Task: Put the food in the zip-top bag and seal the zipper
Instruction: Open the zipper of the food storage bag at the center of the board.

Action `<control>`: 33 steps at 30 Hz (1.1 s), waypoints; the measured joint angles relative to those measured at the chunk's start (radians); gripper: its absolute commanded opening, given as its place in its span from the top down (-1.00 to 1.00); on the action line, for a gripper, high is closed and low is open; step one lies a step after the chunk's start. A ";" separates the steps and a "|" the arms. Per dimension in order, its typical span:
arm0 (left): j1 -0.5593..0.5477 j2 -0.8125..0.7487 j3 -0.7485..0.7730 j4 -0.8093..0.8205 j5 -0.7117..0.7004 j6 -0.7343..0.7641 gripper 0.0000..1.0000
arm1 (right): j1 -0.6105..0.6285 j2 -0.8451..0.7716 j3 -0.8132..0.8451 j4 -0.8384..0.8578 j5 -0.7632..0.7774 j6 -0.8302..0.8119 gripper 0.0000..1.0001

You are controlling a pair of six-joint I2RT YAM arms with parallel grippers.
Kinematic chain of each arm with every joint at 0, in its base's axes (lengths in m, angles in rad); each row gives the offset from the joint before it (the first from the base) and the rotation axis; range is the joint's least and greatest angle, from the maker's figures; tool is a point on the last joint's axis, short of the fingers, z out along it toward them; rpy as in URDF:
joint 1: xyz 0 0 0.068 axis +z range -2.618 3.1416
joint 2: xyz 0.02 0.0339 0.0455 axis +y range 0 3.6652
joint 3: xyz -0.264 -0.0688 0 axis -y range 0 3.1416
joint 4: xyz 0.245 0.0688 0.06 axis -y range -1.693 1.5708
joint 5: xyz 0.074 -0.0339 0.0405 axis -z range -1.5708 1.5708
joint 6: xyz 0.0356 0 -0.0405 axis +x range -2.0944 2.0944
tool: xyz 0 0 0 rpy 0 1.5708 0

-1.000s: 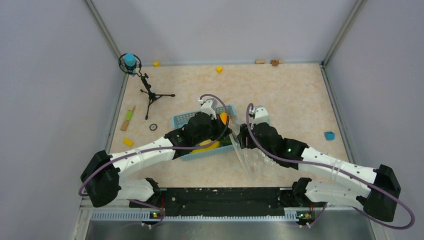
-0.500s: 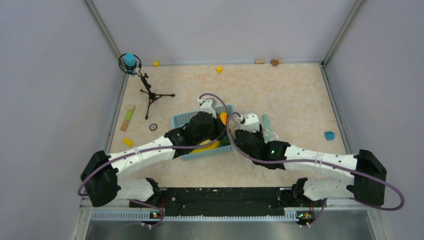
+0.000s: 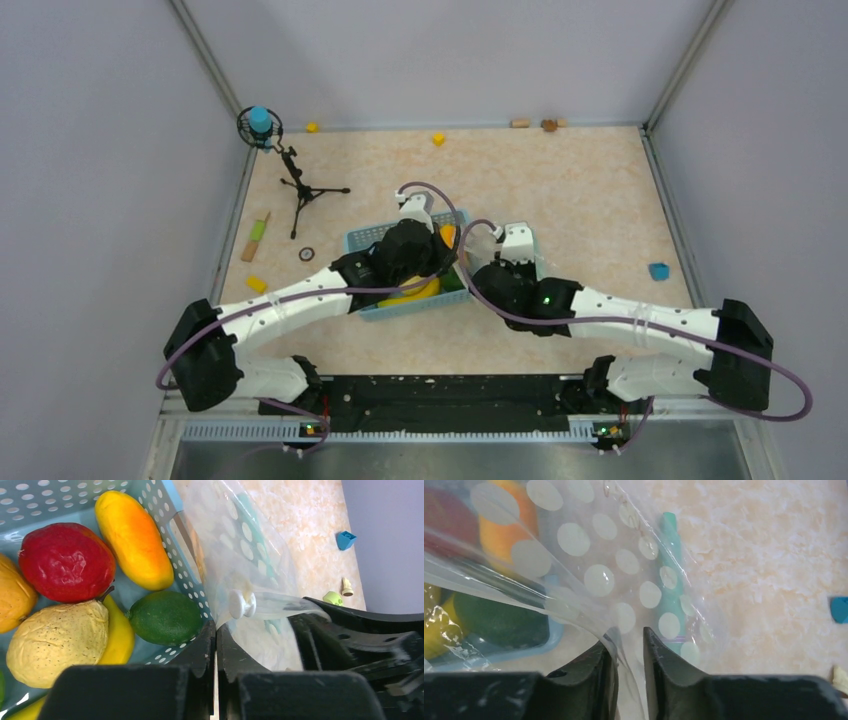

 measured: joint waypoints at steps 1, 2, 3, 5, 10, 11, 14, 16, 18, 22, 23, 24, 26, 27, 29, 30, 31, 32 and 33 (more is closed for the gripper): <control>0.000 0.002 0.004 -0.005 -0.005 0.003 1.00 | 0.000 -0.007 0.001 -0.011 0.013 0.005 0.90; 0.000 0.005 0.008 -0.008 -0.009 0.005 1.00 | 0.000 -0.016 0.001 -0.024 0.031 0.014 1.00; 0.000 0.009 0.011 -0.010 -0.012 0.009 1.00 | 0.000 -0.027 0.002 -0.038 0.048 0.024 1.00; -0.001 0.016 0.014 -0.010 -0.015 0.019 1.00 | 0.001 -0.045 0.012 -0.066 0.080 0.042 1.00; -0.006 0.053 0.045 -0.017 -0.030 0.050 1.00 | 0.004 -0.089 0.043 -0.088 0.126 0.055 1.00; -0.007 0.062 0.055 -0.021 -0.034 0.055 1.00 | 0.004 -0.099 0.047 -0.090 0.129 0.055 1.00; -0.010 0.077 0.076 -0.023 -0.048 0.066 0.78 | 0.003 -0.138 0.053 -0.097 0.127 0.055 1.00; -0.011 0.080 0.082 -0.022 -0.054 0.079 0.31 | -0.004 -0.167 0.053 -0.098 0.114 0.055 1.00; -0.011 0.080 0.083 -0.023 -0.056 0.096 0.04 | -0.013 -0.193 0.053 -0.103 0.103 0.058 1.00; -0.001 0.077 0.070 0.018 0.038 0.131 -0.32 | -0.023 -0.203 0.052 -0.100 0.080 0.058 1.00; 0.001 0.070 0.050 0.056 0.083 0.135 -0.36 | -0.023 -0.195 0.052 -0.096 0.072 0.059 1.00; 0.002 0.058 0.019 0.101 0.132 0.134 -0.41 | -0.023 -0.184 0.052 -0.090 0.068 0.061 1.00; 0.002 0.034 -0.034 0.163 0.197 0.133 -0.45 | -0.023 -0.153 0.052 -0.077 0.060 0.066 1.00; 0.001 0.024 -0.057 0.186 0.220 0.130 -0.45 | -0.024 -0.135 0.052 -0.073 0.056 0.074 1.00; 0.000 0.010 -0.086 0.216 0.252 0.121 -0.46 | -0.027 -0.094 0.052 -0.065 0.047 0.098 1.00; 0.000 0.008 -0.094 0.229 0.258 0.115 -0.48 | -0.029 -0.080 0.052 -0.063 0.043 0.108 1.00; 0.000 0.005 -0.098 0.238 0.261 0.108 -0.50 | -0.032 -0.067 0.052 -0.061 0.040 0.123 1.00; 0.000 0.001 -0.101 0.247 0.262 0.103 -0.51 | -0.038 -0.056 0.053 -0.059 0.036 0.136 1.00; 0.000 -0.001 -0.103 0.253 0.263 0.100 -0.52 | -0.045 -0.045 0.053 -0.058 0.032 0.153 1.00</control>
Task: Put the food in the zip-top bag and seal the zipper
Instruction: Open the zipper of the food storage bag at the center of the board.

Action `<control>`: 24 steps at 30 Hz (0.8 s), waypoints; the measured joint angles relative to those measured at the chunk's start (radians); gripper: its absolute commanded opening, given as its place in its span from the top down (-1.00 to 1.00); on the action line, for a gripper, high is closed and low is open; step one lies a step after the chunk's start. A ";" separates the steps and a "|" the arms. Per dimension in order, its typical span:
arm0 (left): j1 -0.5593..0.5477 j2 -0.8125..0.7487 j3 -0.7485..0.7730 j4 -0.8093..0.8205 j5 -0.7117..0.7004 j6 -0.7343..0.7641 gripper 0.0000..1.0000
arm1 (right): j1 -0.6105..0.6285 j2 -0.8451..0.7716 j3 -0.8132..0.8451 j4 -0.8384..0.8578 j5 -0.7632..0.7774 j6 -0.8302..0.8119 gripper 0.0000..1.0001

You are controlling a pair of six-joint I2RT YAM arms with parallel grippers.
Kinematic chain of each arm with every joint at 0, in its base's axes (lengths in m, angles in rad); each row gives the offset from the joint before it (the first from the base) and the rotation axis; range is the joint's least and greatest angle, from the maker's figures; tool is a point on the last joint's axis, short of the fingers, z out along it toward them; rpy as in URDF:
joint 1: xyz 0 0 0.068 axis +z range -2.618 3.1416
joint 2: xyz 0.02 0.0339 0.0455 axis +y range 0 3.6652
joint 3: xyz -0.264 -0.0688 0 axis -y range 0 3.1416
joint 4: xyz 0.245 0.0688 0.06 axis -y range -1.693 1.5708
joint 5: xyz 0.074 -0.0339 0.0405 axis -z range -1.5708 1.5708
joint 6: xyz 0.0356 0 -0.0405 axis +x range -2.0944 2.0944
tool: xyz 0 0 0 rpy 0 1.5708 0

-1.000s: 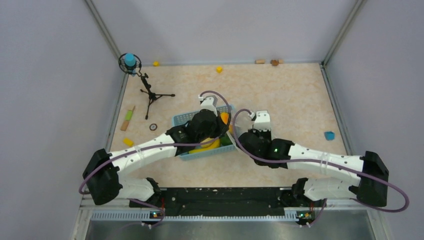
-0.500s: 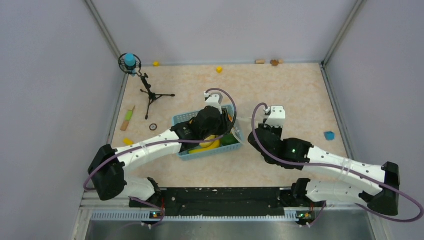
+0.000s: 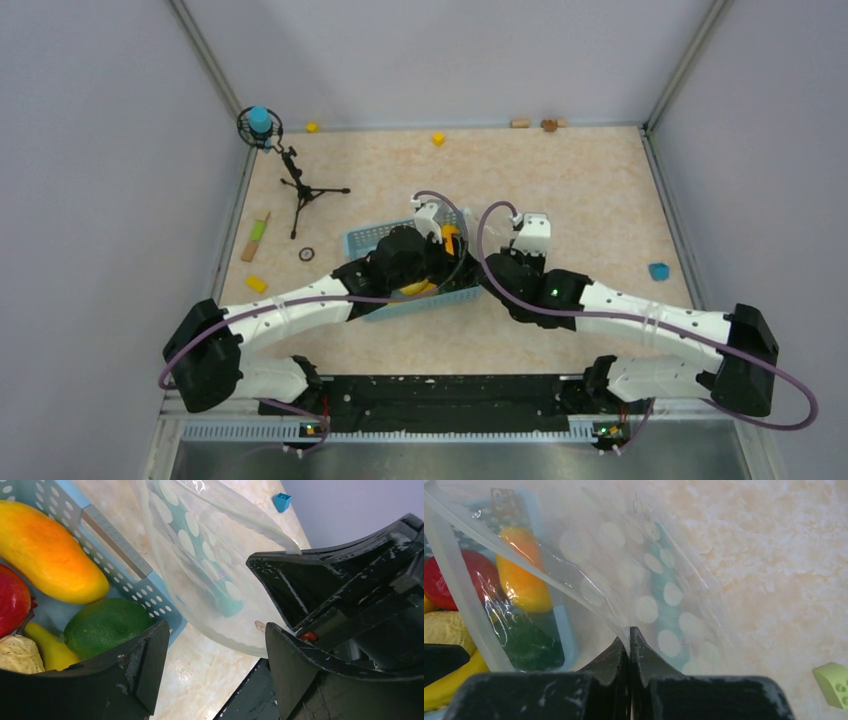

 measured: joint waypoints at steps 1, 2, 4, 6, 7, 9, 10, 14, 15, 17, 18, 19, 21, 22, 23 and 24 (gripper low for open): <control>0.000 -0.002 -0.002 0.006 -0.003 -0.005 -0.52 | -0.006 0.006 0.000 0.001 -0.004 0.012 1.00; 0.000 -0.002 -0.003 0.011 -0.005 -0.009 -0.52 | -0.011 0.012 0.001 0.001 -0.006 0.024 1.00; 0.000 -0.003 -0.004 0.016 -0.016 -0.025 -0.51 | -0.018 0.023 0.008 0.003 -0.012 0.047 1.00; 0.000 -0.002 -0.004 0.022 -0.049 -0.056 -0.48 | -0.018 0.032 0.015 0.006 -0.014 0.064 1.00; 0.000 -0.001 -0.004 0.026 -0.072 -0.079 -0.46 | -0.018 0.036 0.018 0.005 -0.016 0.070 1.00; 0.000 0.012 -0.004 0.040 -0.110 -0.121 -0.43 | -0.018 0.046 0.023 0.008 -0.020 0.085 1.00; 0.000 0.020 -0.004 0.047 -0.118 -0.134 -0.40 | -0.018 0.050 0.024 0.011 -0.023 0.093 1.00; 0.001 0.087 -0.003 0.071 -0.152 -0.192 -0.11 | -0.019 0.051 0.024 0.024 -0.032 0.118 1.00; 0.001 0.108 -0.001 0.074 -0.154 -0.203 0.09 | -0.022 0.050 0.024 0.029 -0.037 0.120 1.00; 0.001 0.144 0.003 0.078 -0.152 -0.217 0.89 | -0.034 0.044 0.024 0.048 -0.058 0.126 1.00; 0.001 0.159 0.005 0.080 -0.148 -0.223 1.00 | -0.043 0.039 0.024 0.058 -0.069 0.124 0.93; 0.001 0.169 0.006 0.082 -0.141 -0.231 1.00 | -0.055 0.031 0.023 0.074 -0.089 0.117 0.80; 0.001 0.187 0.014 0.087 -0.122 -0.222 1.00 | -0.085 0.015 0.020 0.106 -0.131 0.090 0.55; 0.001 0.194 0.021 0.087 -0.109 -0.217 1.00 | -0.095 0.010 0.019 0.118 -0.142 0.078 0.45; 0.001 0.196 0.028 0.084 -0.098 -0.210 1.00 | -0.106 0.006 0.019 0.127 -0.155 0.048 0.40; 0.001 0.196 0.035 0.080 -0.085 -0.202 1.00 | -0.110 0.005 0.019 0.136 -0.166 0.016 0.35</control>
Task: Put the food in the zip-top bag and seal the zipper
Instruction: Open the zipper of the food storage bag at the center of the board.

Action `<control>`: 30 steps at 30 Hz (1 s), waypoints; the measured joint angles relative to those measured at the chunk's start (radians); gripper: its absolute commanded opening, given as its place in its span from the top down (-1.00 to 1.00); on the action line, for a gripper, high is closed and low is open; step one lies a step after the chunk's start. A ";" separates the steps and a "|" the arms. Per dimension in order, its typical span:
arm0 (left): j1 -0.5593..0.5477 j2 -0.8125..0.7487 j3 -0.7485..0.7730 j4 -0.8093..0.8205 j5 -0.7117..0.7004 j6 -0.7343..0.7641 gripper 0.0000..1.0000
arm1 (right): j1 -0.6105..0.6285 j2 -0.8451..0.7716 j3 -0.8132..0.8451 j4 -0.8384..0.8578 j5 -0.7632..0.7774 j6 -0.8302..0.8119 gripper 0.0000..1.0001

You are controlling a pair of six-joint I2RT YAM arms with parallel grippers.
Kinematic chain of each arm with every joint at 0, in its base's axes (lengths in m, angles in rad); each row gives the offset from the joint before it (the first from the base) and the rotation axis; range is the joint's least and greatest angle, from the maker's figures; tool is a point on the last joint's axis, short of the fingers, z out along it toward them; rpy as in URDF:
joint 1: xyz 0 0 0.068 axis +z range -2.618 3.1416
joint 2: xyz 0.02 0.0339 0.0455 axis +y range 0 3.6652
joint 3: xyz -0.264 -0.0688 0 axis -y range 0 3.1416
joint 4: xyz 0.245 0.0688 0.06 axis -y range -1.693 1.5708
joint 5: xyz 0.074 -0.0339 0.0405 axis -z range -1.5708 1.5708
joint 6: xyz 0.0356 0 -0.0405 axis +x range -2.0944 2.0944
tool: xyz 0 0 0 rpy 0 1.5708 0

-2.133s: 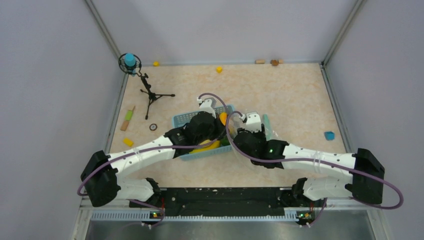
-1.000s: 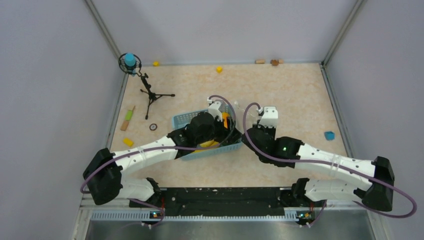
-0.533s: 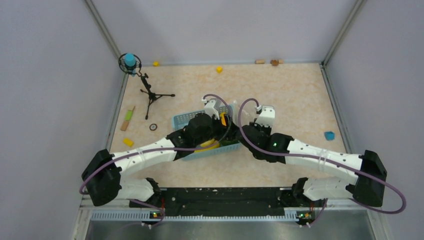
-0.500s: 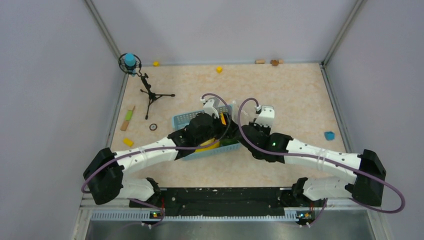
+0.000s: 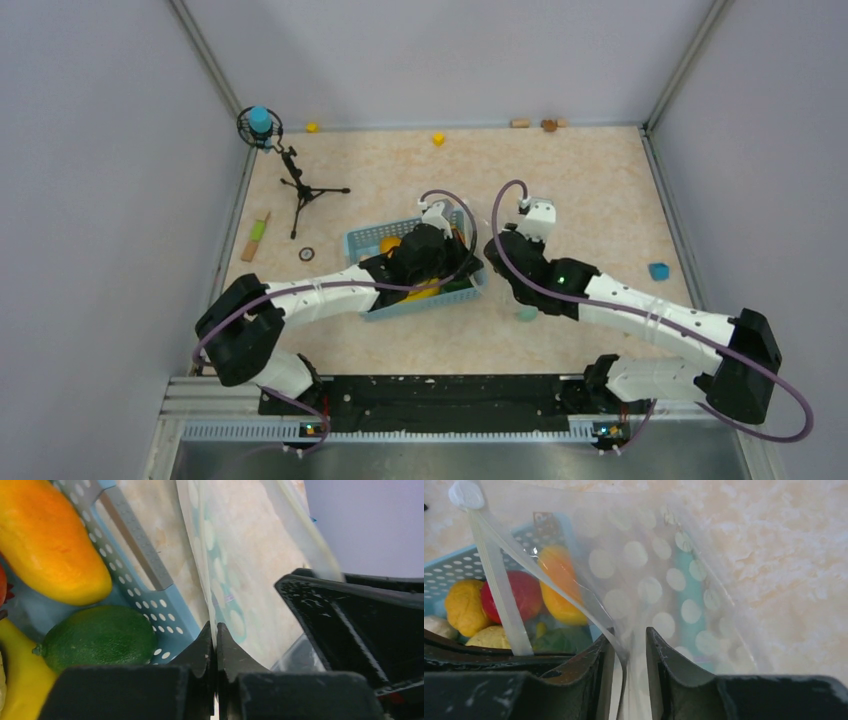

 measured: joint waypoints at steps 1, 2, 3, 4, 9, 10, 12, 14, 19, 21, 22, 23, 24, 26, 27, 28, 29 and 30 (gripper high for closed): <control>0.000 0.000 0.008 -0.003 0.007 0.007 1.00 | -0.011 0.000 0.000 0.006 -0.007 -0.030 0.30; 0.000 0.000 0.017 -0.006 0.014 0.019 1.00 | -0.019 0.000 0.000 0.010 -0.014 -0.061 0.27; 0.000 -0.001 0.023 -0.006 0.023 0.032 1.00 | -0.029 0.000 0.000 0.013 -0.023 -0.103 0.26; 0.000 -0.003 0.026 -0.008 0.029 0.044 1.00 | -0.039 0.000 0.002 0.013 -0.026 -0.134 0.26; 0.000 -0.026 0.026 -0.049 0.033 0.108 1.00 | -0.065 0.054 0.075 -0.041 -0.005 -0.259 0.54; 0.000 -0.032 0.026 -0.064 0.024 0.124 1.00 | -0.066 0.068 0.089 -0.045 -0.002 -0.275 0.89; 0.000 -0.042 0.030 -0.095 0.003 0.156 1.00 | -0.066 0.090 0.112 -0.055 -0.002 -0.309 1.00; 0.000 -0.043 0.039 -0.129 -0.039 0.179 1.00 | -0.068 0.098 0.125 -0.080 0.000 -0.322 1.00; 0.010 -0.039 0.056 -0.191 -0.138 0.231 1.00 | -0.131 0.099 0.160 -0.190 0.013 -0.285 1.00; 0.021 -0.029 0.077 -0.224 -0.169 0.250 1.00 | -0.161 0.090 0.160 -0.241 0.011 -0.259 1.00; 0.027 -0.021 0.092 -0.240 -0.184 0.259 1.00 | -0.167 0.082 0.160 -0.256 0.009 -0.249 1.00; 0.037 -0.010 0.108 -0.253 -0.193 0.263 1.00 | -0.170 0.068 0.157 -0.266 0.001 -0.240 1.00; 0.047 0.000 0.122 -0.261 -0.199 0.264 1.00 | -0.171 0.046 0.153 -0.275 -0.011 -0.233 1.00; 0.067 0.018 0.142 -0.266 -0.198 0.263 1.00 | -0.169 -0.003 0.142 -0.274 -0.038 -0.225 1.00; 0.074 0.024 0.147 -0.264 -0.189 0.263 1.00 | -0.169 -0.035 0.134 -0.268 -0.058 -0.222 1.00; 0.078 0.030 0.151 -0.264 -0.171 0.265 0.98 | -0.169 -0.058 0.127 -0.262 -0.072 -0.222 1.00; 0.079 0.032 0.152 -0.264 -0.151 0.270 0.88 | -0.169 -0.085 0.114 -0.248 -0.092 -0.225 1.00; 0.080 0.032 0.152 -0.265 -0.119 0.279 0.73 | -0.169 -0.104 0.104 -0.241 -0.111 -0.232 1.00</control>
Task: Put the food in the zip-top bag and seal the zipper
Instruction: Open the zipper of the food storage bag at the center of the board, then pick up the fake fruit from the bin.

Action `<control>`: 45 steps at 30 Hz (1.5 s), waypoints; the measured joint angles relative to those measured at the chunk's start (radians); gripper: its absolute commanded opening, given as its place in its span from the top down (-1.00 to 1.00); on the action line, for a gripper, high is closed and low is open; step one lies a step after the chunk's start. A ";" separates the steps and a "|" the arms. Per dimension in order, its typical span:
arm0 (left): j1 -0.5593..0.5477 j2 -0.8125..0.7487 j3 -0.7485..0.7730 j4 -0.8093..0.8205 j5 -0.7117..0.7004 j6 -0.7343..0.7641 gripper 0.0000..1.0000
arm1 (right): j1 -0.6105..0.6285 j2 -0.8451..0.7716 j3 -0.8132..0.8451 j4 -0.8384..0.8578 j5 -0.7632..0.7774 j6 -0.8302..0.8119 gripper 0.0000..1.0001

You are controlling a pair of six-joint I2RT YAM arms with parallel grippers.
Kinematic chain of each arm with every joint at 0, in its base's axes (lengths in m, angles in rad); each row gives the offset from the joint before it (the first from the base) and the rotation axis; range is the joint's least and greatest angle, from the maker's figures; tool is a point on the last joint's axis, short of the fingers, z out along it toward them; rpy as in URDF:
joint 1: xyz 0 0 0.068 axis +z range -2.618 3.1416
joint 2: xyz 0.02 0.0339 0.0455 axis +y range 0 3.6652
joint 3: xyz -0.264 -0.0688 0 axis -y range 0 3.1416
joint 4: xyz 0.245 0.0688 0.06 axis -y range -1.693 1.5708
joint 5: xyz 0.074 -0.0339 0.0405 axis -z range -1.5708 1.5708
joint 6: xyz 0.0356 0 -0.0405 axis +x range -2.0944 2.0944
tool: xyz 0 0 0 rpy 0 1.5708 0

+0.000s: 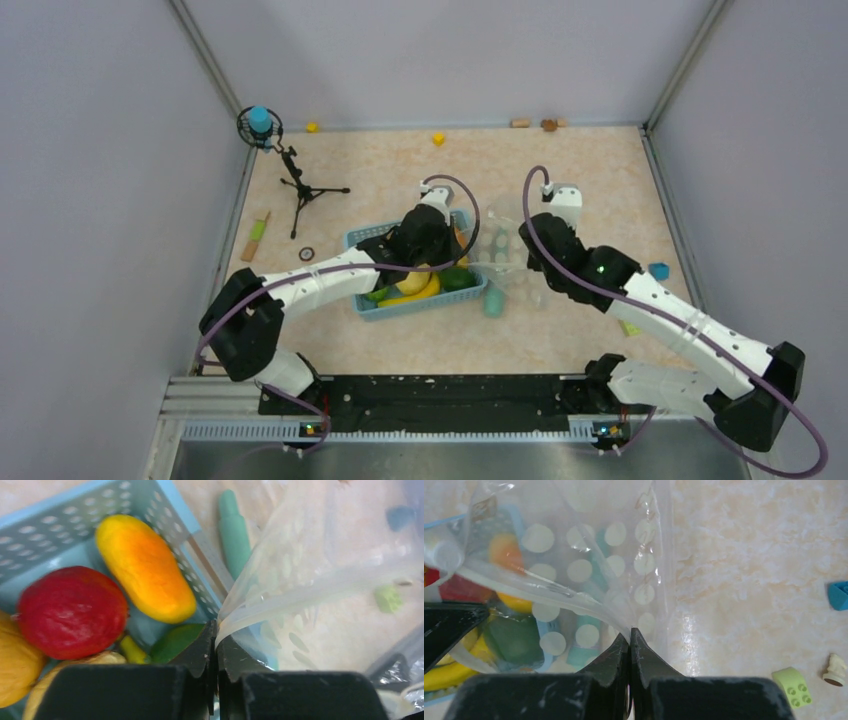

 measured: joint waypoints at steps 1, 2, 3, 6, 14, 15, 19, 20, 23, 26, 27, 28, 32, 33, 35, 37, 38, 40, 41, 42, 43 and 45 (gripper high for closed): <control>0.001 0.001 0.000 0.000 0.039 0.010 0.55 | 0.000 -0.014 -0.010 0.008 -0.019 -0.007 1.00; 0.001 0.002 0.000 0.001 0.069 0.021 0.40 | 0.000 -0.021 -0.016 0.015 -0.037 -0.016 1.00; 0.002 0.002 0.000 0.000 0.105 0.030 0.25 | -0.001 -0.022 -0.023 0.026 -0.055 -0.026 1.00; 0.005 0.002 -0.003 0.017 0.197 0.037 -0.09 | -0.001 -0.009 -0.043 0.056 -0.088 -0.044 1.00; 0.005 -0.026 -0.050 0.094 0.360 0.032 -0.61 | -0.001 0.068 -0.046 0.086 -0.106 -0.035 1.00; 0.005 -0.035 -0.057 0.098 0.376 0.032 -0.82 | -0.001 0.073 -0.047 0.088 -0.105 -0.027 1.00; 0.005 -0.106 -0.109 0.130 0.422 0.029 -0.94 | -0.001 0.080 -0.053 0.111 -0.106 -0.001 1.00; 0.005 -0.129 -0.124 0.138 0.430 0.028 -0.94 | -0.001 0.085 -0.053 0.111 -0.105 0.004 1.00; 0.005 -0.199 -0.163 0.148 0.435 0.033 -0.94 | -0.001 0.101 -0.053 0.122 -0.106 0.013 1.00; 0.005 -0.275 -0.197 0.141 0.398 0.051 -0.94 | -0.001 0.110 -0.053 0.123 -0.106 0.019 1.00; 0.005 -0.293 -0.204 0.135 0.381 0.059 -0.94 | -0.001 0.110 -0.053 0.124 -0.106 0.019 1.00; 0.004 -0.317 -0.215 0.129 0.345 0.068 -0.93 | -0.001 0.110 -0.053 0.125 -0.107 0.019 1.00; 0.014 -0.374 -0.236 0.067 0.174 0.090 -0.94 | -0.001 0.110 -0.053 0.126 -0.110 0.019 1.00; 0.023 -0.375 -0.237 0.046 0.140 0.091 -0.93 | -0.001 0.110 -0.053 0.126 -0.111 0.019 1.00; 0.045 -0.367 -0.240 0.006 0.087 0.087 -0.94 | -0.001 0.110 -0.053 0.126 -0.116 0.019 1.00; 0.066 -0.347 -0.241 -0.027 0.056 0.076 -0.94 | -0.001 0.110 -0.053 0.126 -0.122 0.019 1.00; 0.080 -0.329 -0.242 -0.045 0.041 0.062 -0.94 | -0.001 0.110 -0.053 0.126 -0.124 0.019 1.00; 0.095 -0.299 -0.249 -0.068 0.027 0.043 -0.94 | -0.001 0.110 -0.053 0.126 -0.125 0.019 1.00; 0.098 -0.288 -0.254 -0.079 0.022 0.033 -0.94 | -0.001 0.110 -0.053 0.126 -0.126 0.018 1.00; 0.098 -0.280 -0.261 -0.089 0.017 0.027 -0.94 | -0.001 0.110 -0.053 0.126 -0.127 0.018 1.00; 0.098 -0.276 -0.269 -0.096 0.014 0.021 -0.94 | -0.001 0.110 -0.053 0.126 -0.130 0.018 1.00; 0.098 -0.274 -0.280 -0.113 0.001 0.008 -0.94 | -0.001 0.110 -0.053 0.126 -0.133 0.016 1.00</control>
